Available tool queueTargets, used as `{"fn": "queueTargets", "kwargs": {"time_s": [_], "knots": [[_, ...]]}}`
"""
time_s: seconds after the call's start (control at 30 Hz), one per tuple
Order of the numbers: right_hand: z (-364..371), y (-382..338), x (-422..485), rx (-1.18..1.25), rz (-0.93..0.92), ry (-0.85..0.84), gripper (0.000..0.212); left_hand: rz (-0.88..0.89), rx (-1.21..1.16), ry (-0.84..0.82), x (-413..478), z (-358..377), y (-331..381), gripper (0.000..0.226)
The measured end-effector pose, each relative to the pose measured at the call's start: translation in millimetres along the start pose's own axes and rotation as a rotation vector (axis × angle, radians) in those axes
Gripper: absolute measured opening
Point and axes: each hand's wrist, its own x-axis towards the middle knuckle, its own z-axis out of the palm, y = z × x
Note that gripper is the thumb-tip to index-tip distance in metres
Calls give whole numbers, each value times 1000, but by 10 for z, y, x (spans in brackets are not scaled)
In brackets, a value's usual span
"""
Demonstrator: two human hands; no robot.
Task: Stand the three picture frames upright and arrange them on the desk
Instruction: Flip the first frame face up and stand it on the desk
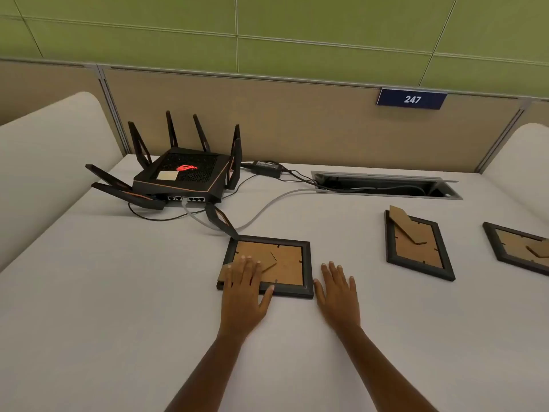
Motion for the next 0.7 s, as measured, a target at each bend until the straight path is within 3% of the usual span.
{"fn": "queueTargets", "kwargs": {"time_s": [0.27, 0.47, 0.7], "knots": [[49, 4, 87, 21, 11, 13, 50, 125, 144, -182, 32, -22, 5, 79], [-68, -161, 382, 410, 20, 9, 46, 132, 159, -198, 52, 13, -32, 77], [-293, -299, 728, 484, -22, -111, 46, 136, 112, -178, 98, -3, -33, 75]]}}
